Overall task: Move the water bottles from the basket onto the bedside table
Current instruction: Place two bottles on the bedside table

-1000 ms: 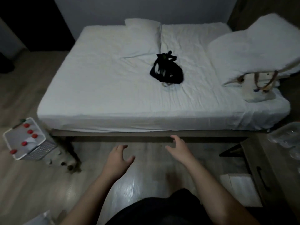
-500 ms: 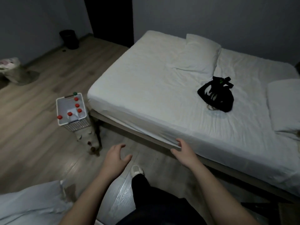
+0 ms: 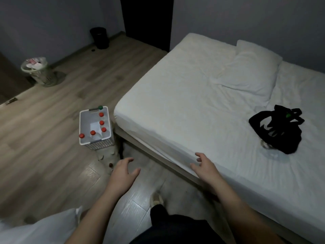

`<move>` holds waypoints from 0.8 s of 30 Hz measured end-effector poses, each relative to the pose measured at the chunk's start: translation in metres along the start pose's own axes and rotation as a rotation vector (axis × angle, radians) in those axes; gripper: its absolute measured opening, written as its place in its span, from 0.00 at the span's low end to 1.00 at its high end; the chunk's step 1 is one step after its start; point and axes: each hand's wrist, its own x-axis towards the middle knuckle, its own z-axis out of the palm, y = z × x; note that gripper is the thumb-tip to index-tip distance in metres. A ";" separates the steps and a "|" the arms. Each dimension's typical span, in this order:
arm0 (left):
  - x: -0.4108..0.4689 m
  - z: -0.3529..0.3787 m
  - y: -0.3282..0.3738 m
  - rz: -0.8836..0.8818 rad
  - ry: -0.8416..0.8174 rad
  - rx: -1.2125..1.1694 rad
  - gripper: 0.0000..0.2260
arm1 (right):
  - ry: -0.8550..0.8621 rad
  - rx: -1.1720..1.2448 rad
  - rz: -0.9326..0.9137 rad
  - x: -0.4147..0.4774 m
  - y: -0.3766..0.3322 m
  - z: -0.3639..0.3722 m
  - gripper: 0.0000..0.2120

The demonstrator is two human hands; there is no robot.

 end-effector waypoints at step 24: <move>0.172 -0.112 -0.104 -0.278 0.123 -0.192 0.18 | -0.368 -0.340 -0.316 0.157 -0.231 0.113 0.28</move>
